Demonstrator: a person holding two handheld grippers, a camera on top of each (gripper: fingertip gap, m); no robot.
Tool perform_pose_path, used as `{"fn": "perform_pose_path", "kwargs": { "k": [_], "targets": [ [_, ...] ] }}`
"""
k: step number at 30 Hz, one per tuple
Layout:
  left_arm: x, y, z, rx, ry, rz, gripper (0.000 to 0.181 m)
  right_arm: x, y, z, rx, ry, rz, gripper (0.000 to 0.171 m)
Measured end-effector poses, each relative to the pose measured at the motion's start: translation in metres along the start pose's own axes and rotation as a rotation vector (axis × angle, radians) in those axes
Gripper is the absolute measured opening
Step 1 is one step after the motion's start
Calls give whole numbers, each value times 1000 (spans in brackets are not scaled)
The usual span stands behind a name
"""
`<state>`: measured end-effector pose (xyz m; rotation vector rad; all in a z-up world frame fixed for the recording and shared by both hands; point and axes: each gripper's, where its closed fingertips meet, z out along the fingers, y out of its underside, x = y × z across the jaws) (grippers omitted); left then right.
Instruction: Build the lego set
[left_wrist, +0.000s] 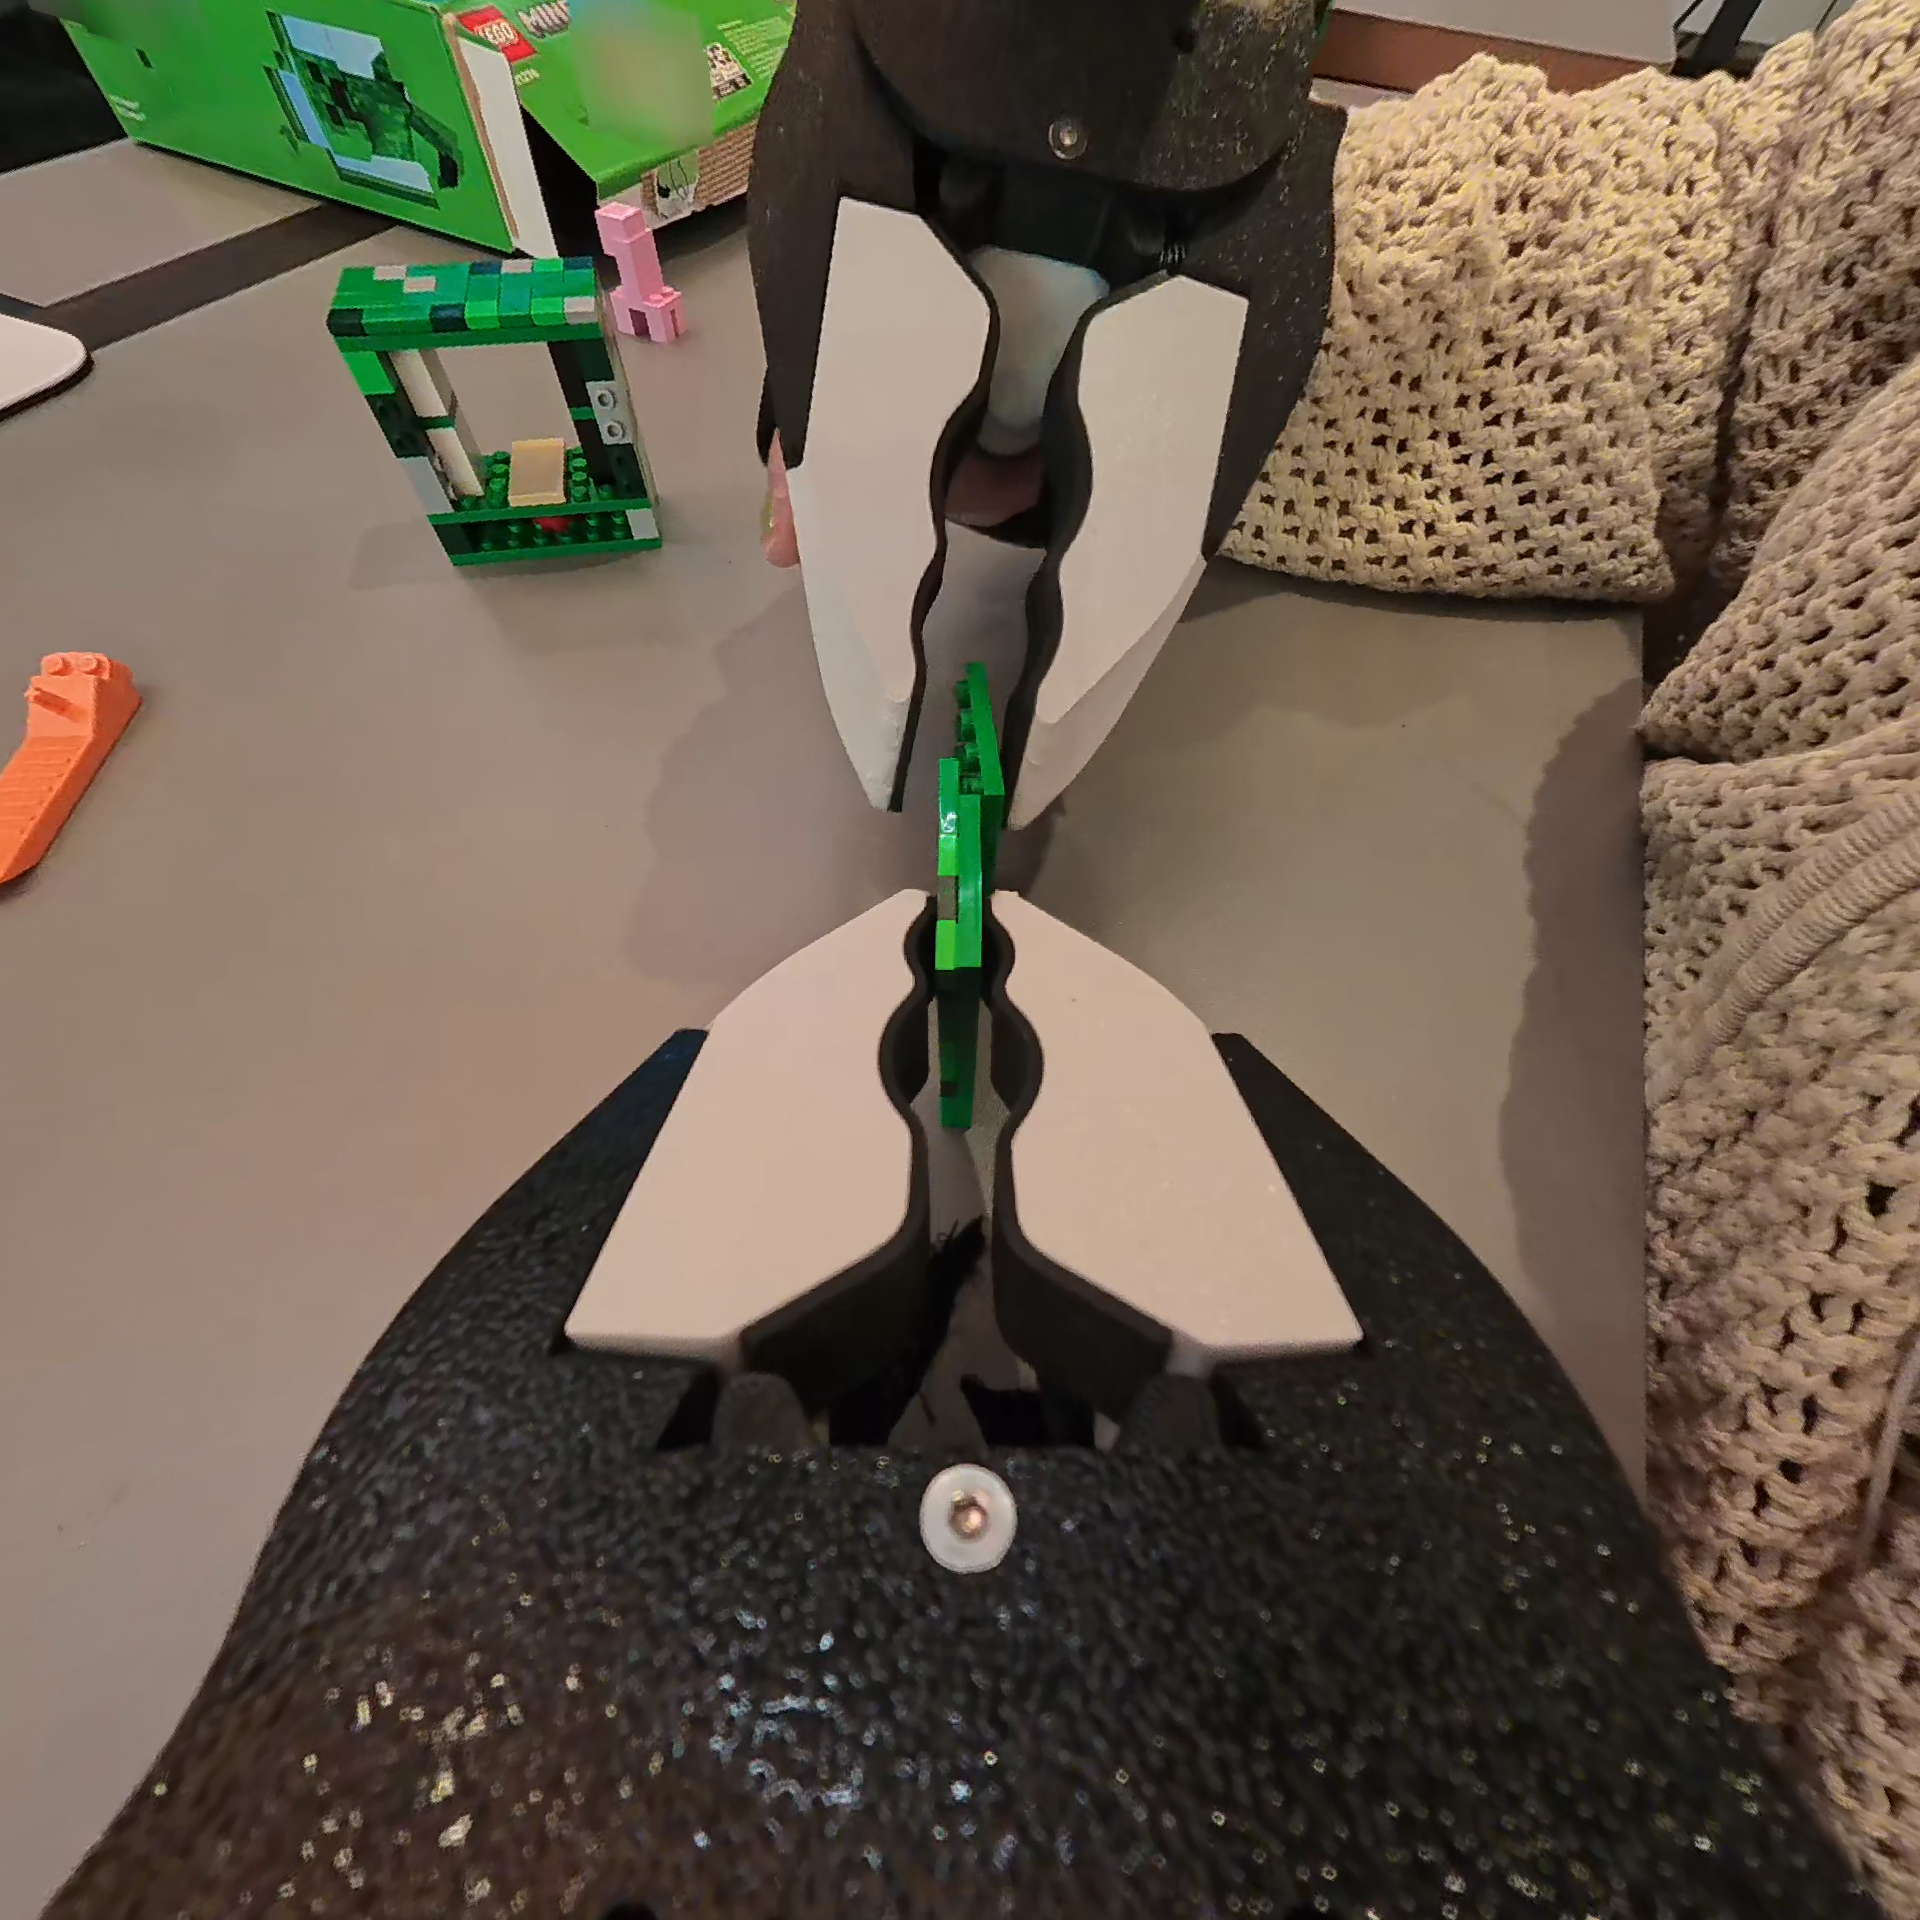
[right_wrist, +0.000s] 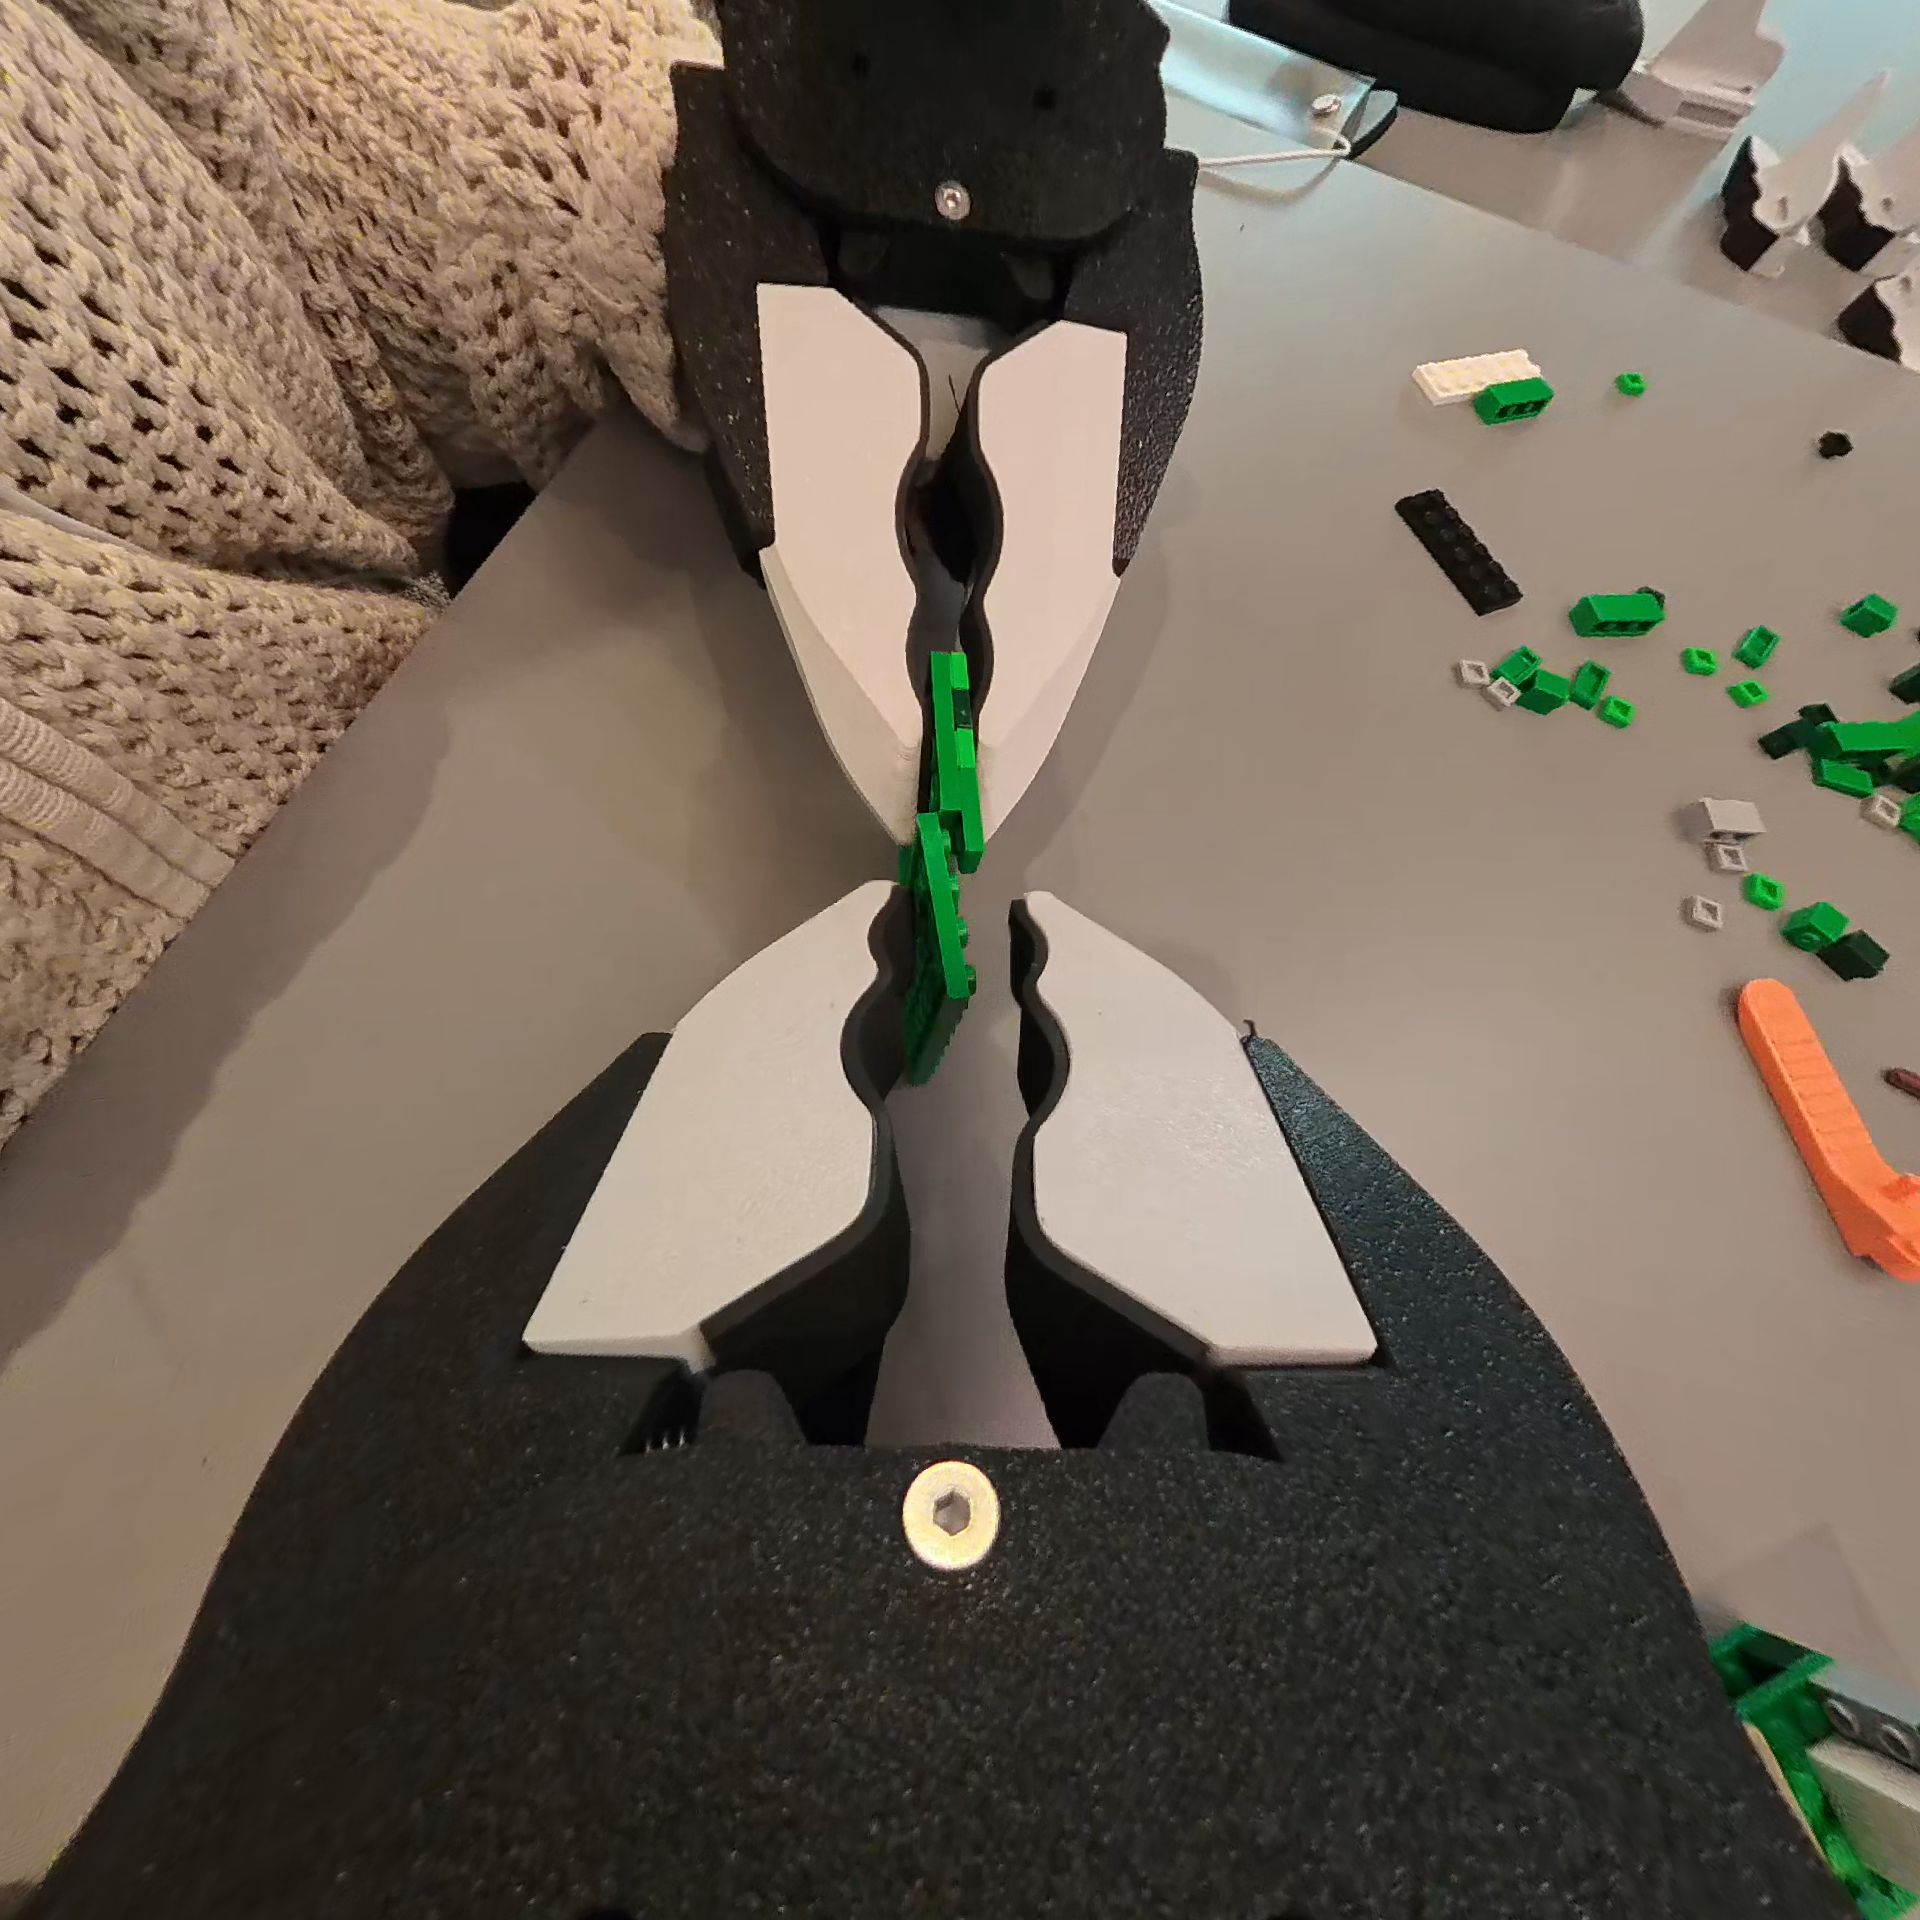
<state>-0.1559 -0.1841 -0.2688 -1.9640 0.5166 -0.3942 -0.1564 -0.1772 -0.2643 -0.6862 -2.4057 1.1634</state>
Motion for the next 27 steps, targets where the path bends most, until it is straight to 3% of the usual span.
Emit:
{"fn": "perform_pose_path", "kwargs": {
  "k": [13, 27],
  "targets": [
    [2, -1, 2, 0, 3, 2, 6, 1, -7, 0, 62, 43, -63, 19],
    [4, -1, 3, -6, 5, 19, 6, -7, -7, 0, 76, 3, -128, 8]
  ]
}}
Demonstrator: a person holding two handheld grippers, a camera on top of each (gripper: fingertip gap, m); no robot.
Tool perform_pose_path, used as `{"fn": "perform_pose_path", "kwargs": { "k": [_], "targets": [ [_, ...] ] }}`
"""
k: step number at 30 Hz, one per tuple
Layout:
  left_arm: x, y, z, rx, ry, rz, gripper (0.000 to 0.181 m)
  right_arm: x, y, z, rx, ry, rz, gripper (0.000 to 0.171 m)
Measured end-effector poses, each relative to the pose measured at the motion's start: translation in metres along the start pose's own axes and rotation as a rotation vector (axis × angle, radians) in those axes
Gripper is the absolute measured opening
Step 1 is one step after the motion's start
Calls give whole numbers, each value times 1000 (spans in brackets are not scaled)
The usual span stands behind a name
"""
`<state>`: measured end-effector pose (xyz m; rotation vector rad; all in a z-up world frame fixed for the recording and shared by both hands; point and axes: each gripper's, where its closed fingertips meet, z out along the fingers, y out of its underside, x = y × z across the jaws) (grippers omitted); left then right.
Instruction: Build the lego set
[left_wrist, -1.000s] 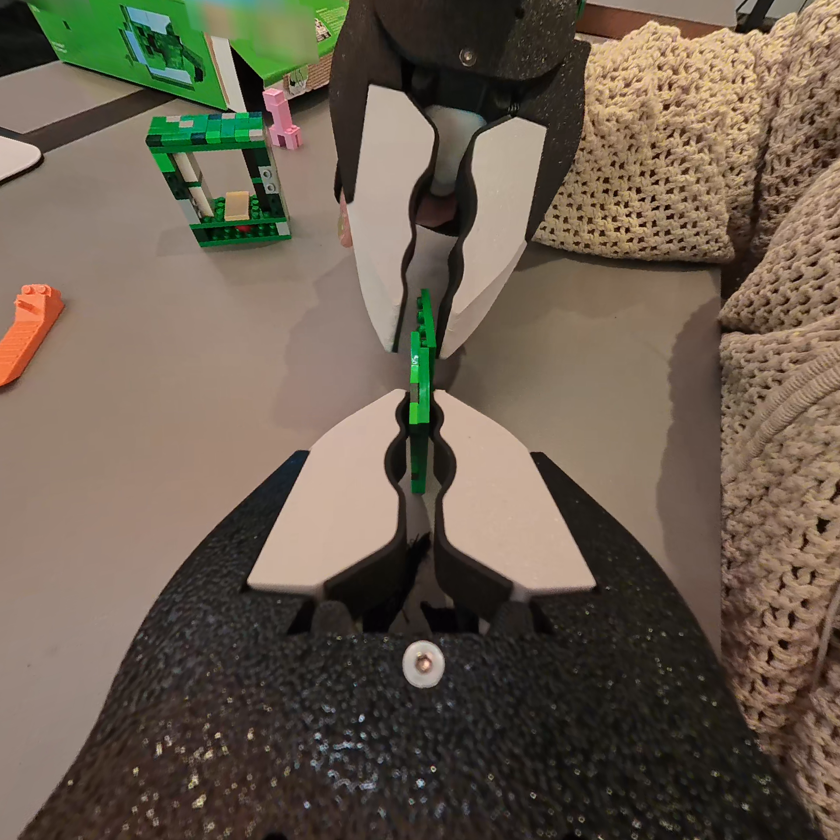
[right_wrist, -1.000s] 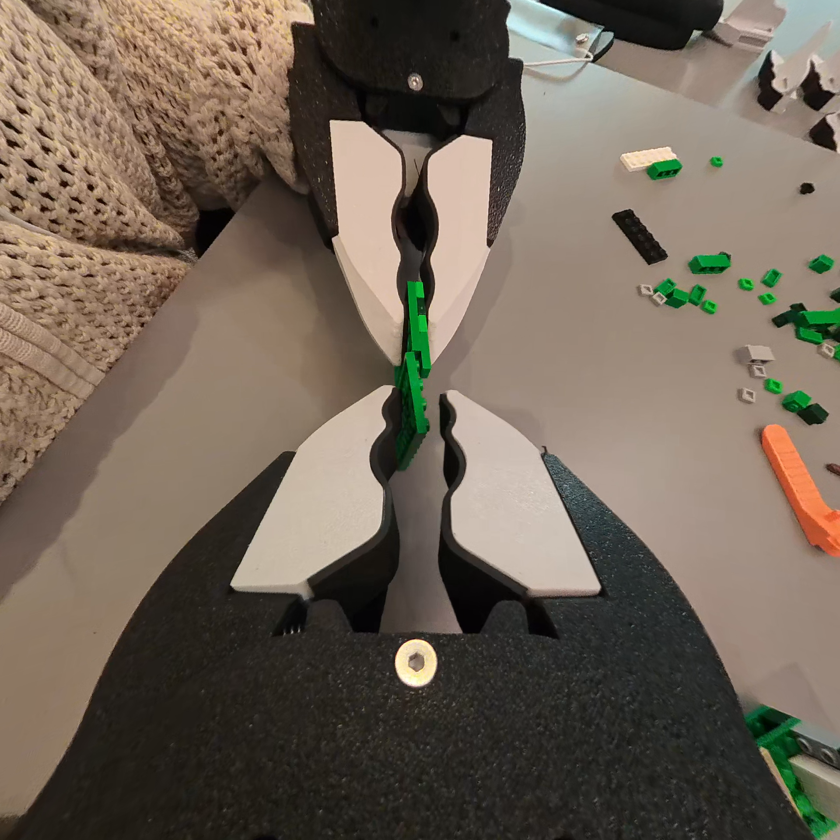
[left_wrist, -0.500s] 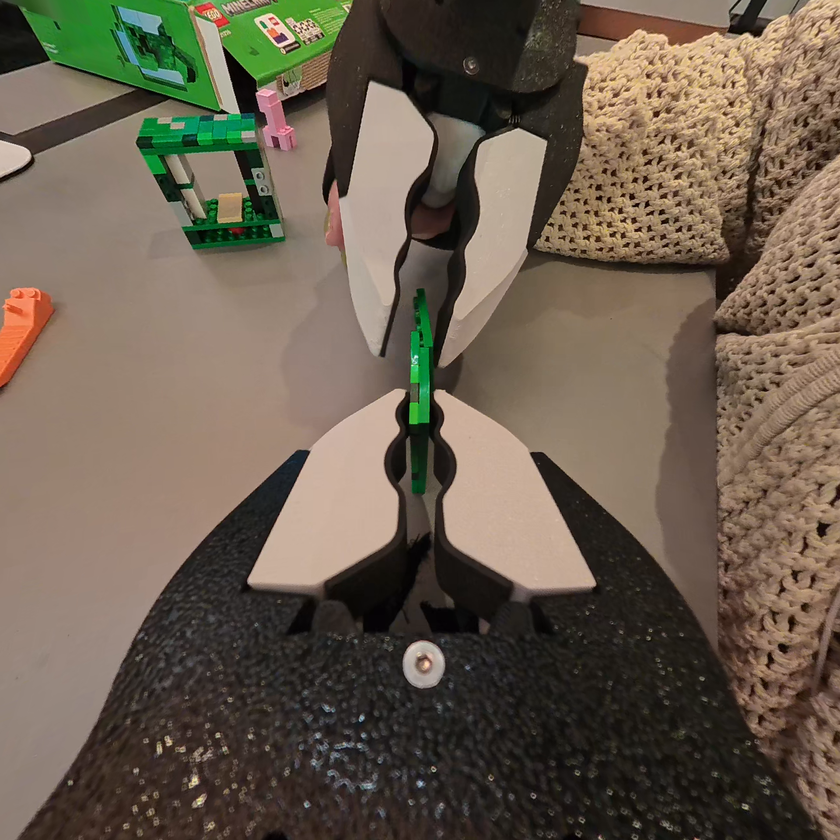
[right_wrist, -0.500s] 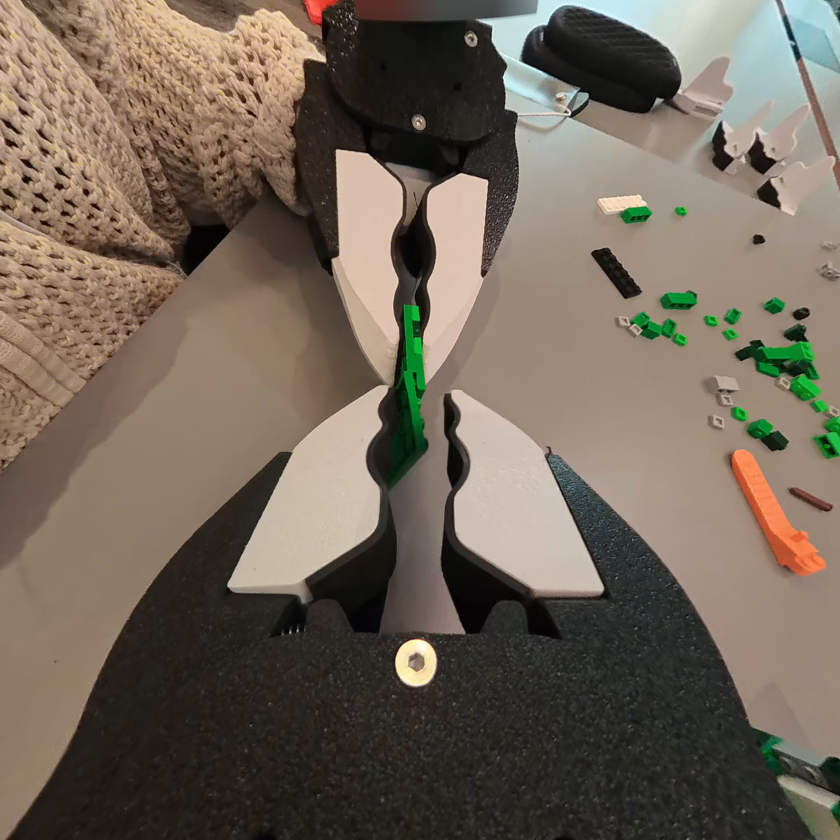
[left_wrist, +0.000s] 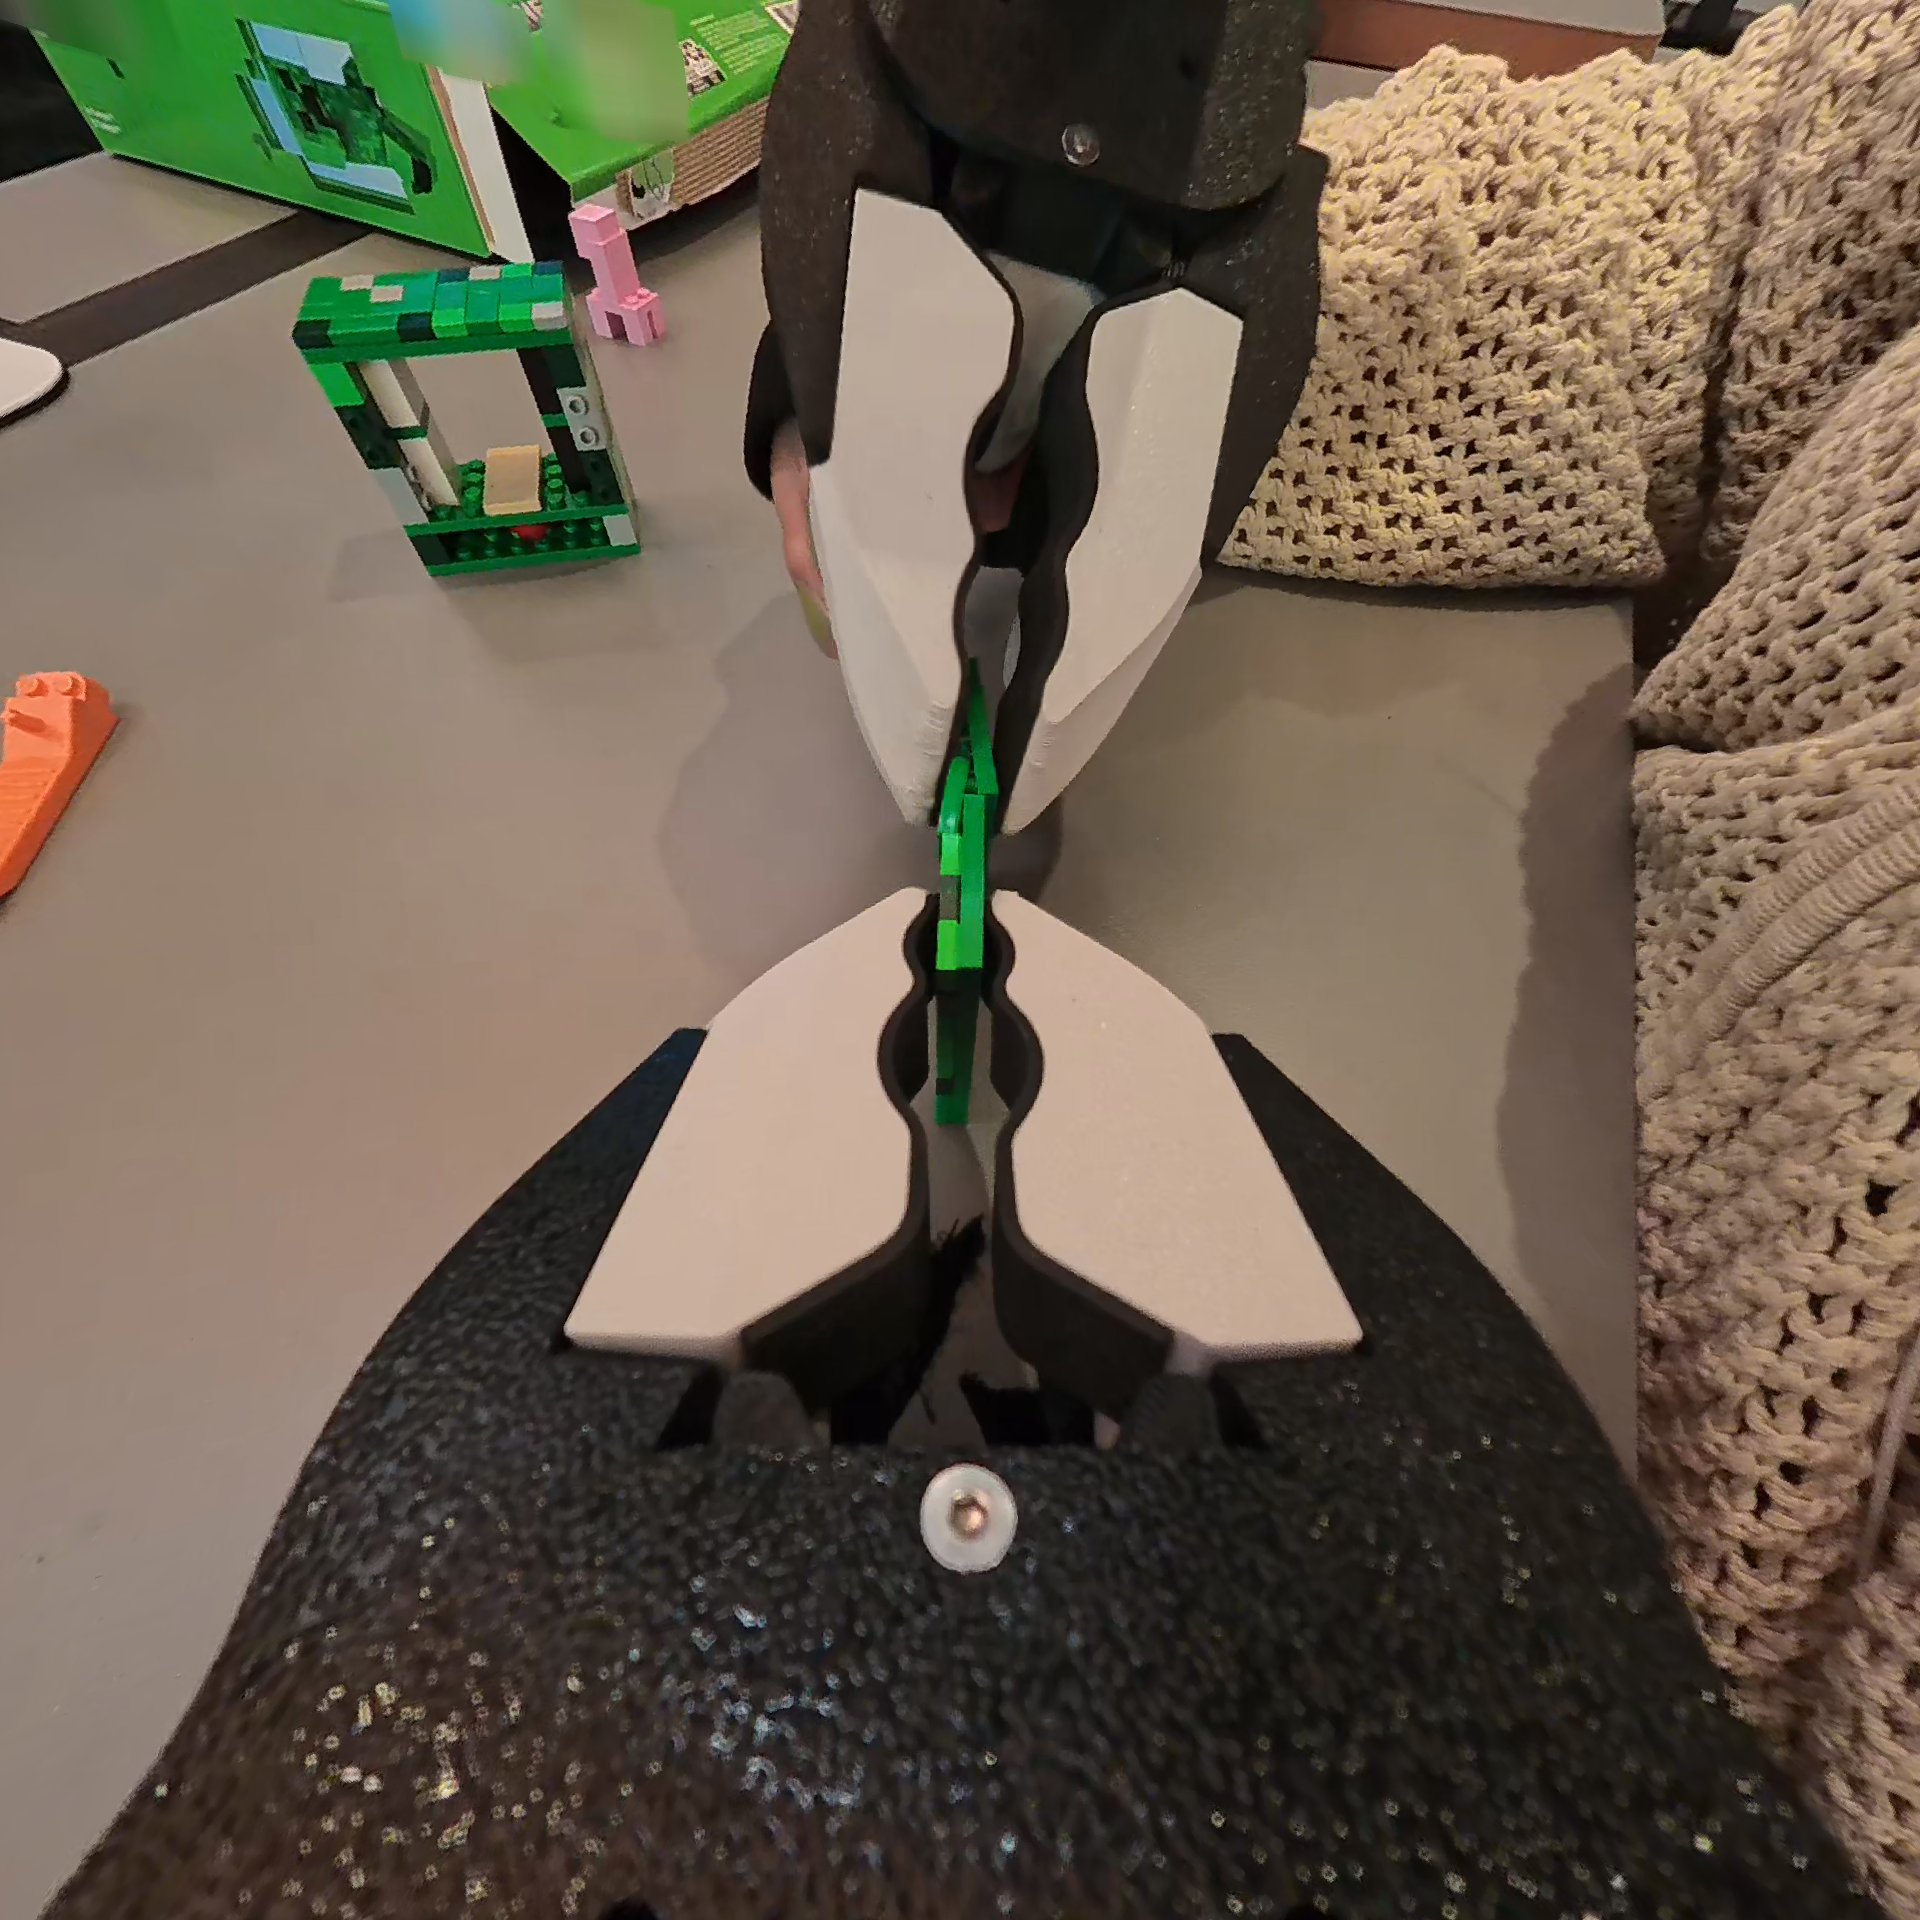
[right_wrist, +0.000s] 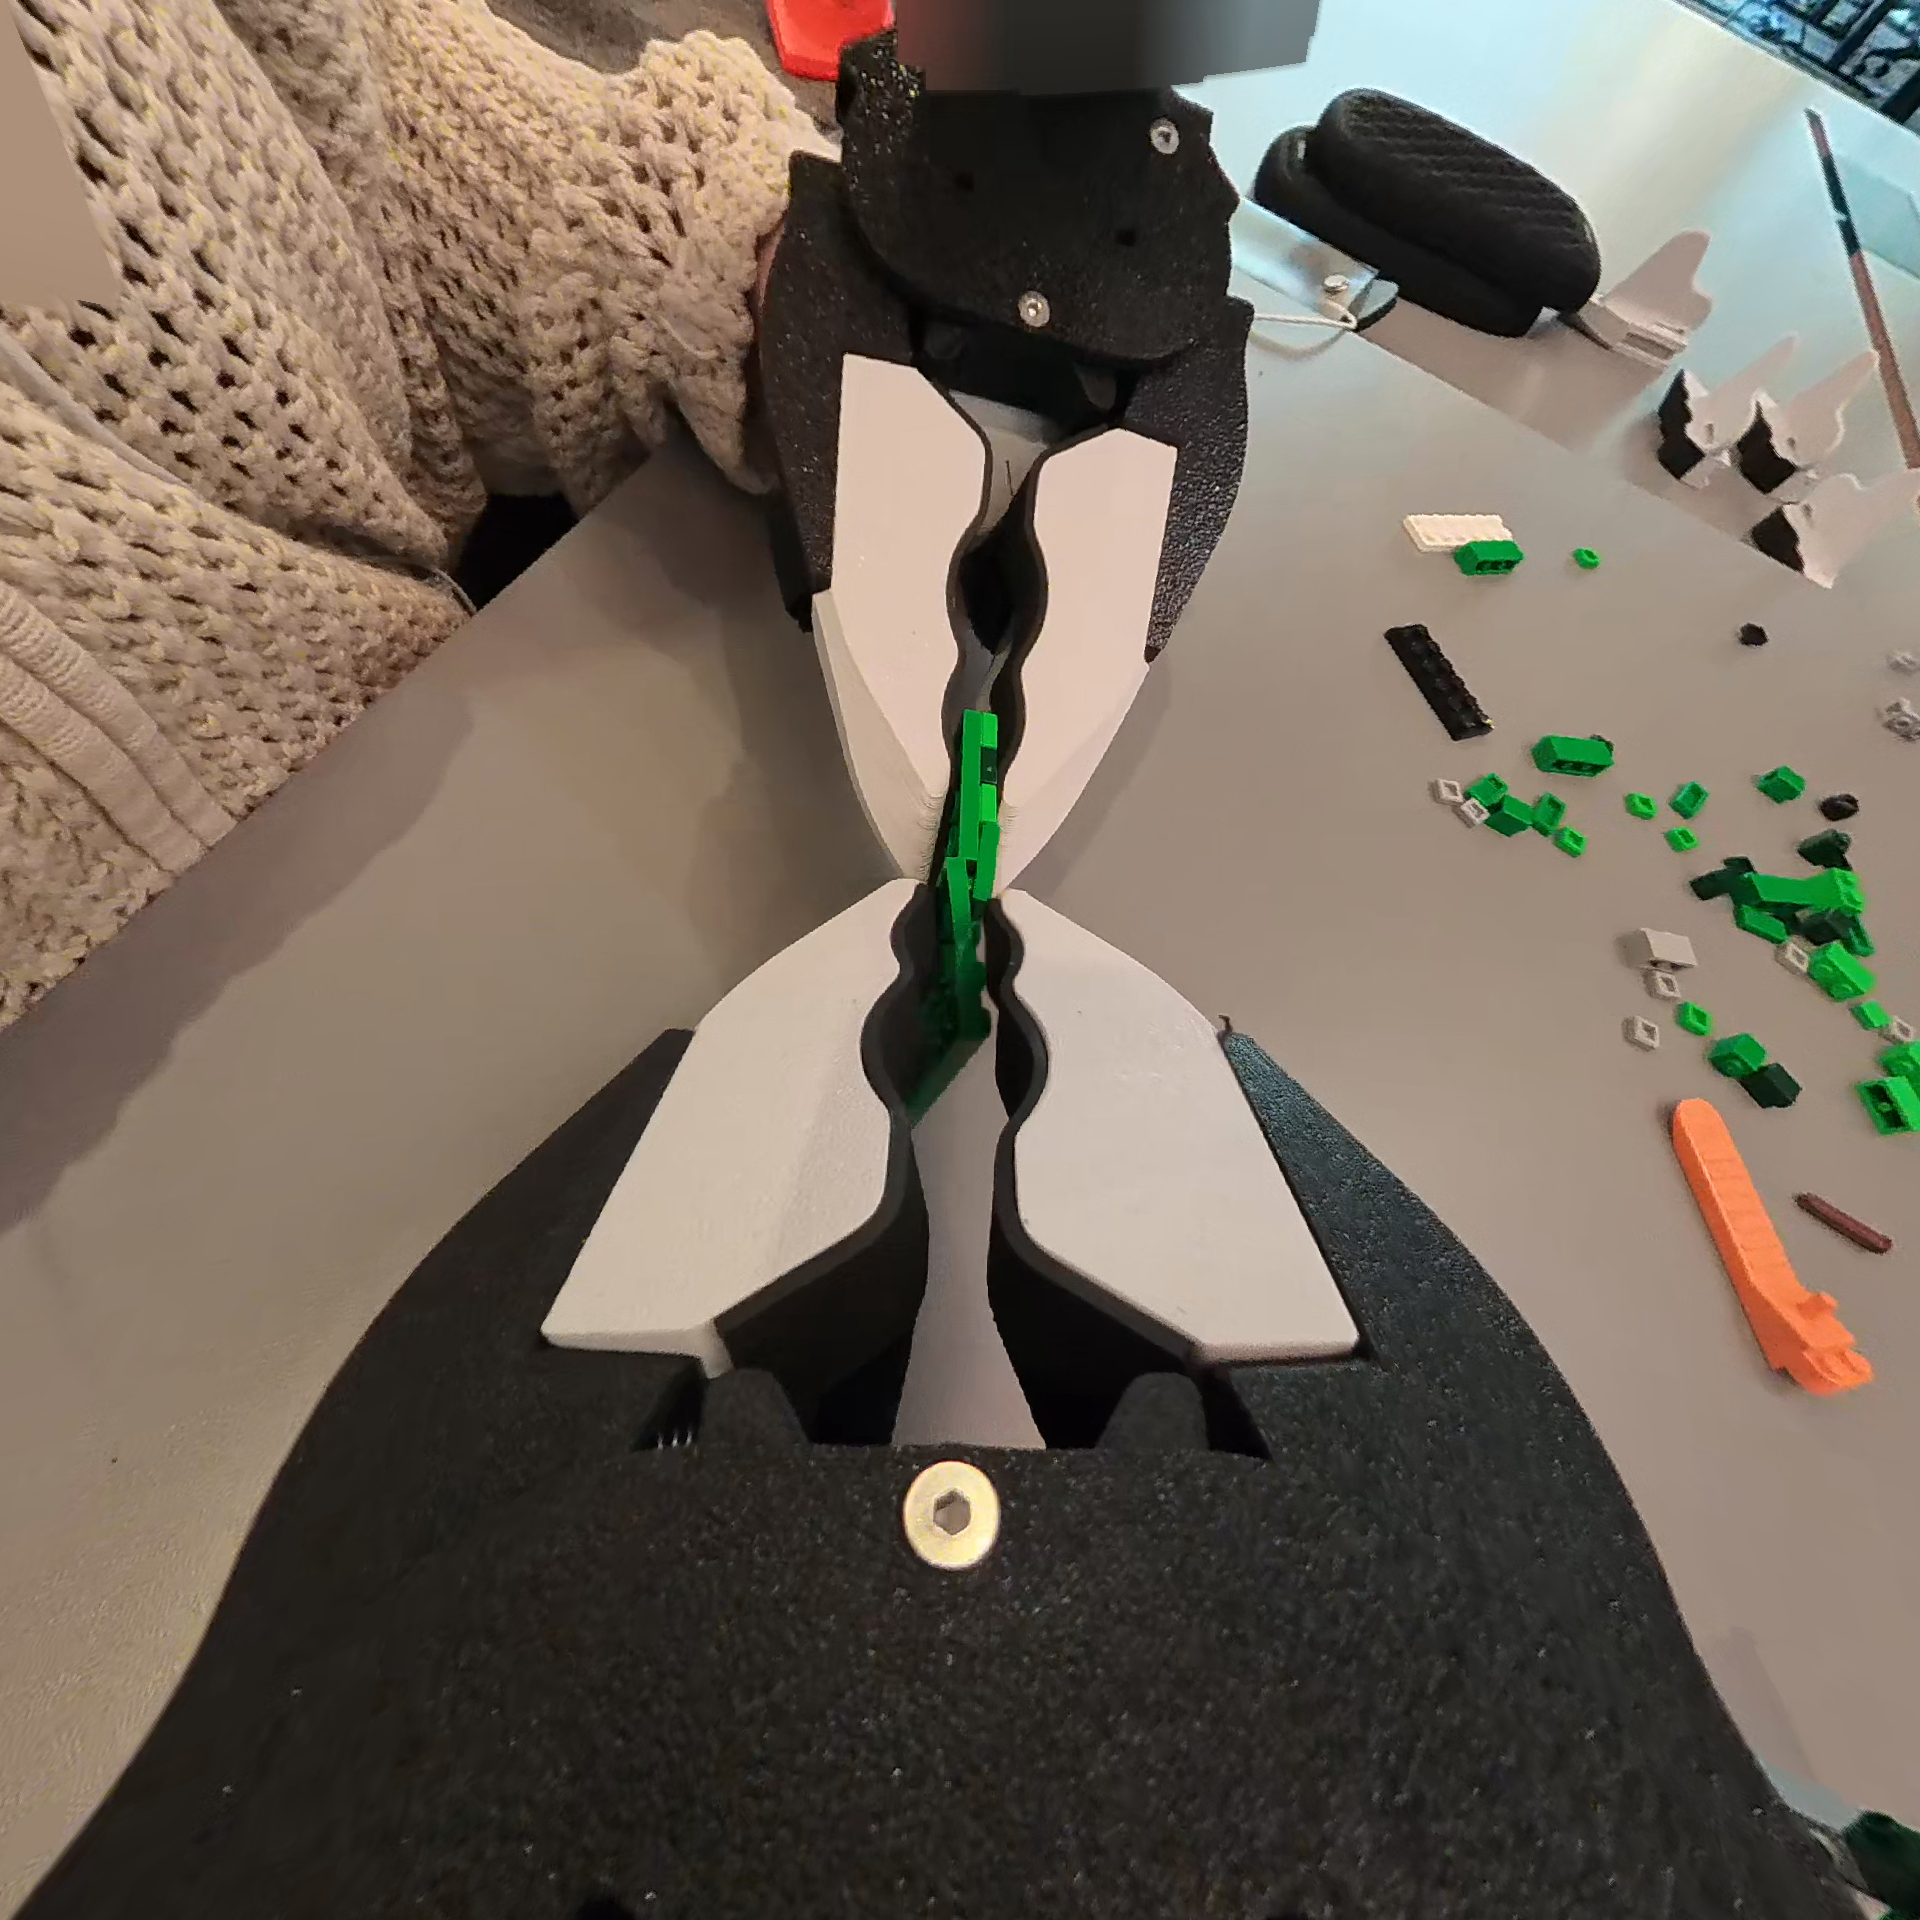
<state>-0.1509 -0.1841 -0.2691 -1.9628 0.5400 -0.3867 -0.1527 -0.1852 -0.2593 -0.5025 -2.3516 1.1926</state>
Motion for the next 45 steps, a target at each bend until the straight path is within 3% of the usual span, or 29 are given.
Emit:
{"fn": "perform_pose_path", "kwargs": {
  "k": [19, 24, 31, 45],
  "targets": [
    [1, -1, 1, 7, -16, 32, 6, -2, 1, -1, 0, -34, 27, 7],
    [6, -15, -1, 96, -19, 102, 10, -4, 1, 1, -8, -29, 6, 6],
    [5, -15, 0, 91, -35, 145, 7, -5, 1, 1, 1, -41, 33, 6],
    [-1, -15, 1, 67, -45, 62, 6, 1, 2, 0, 17, -14, 54, 6]
  ]
}}
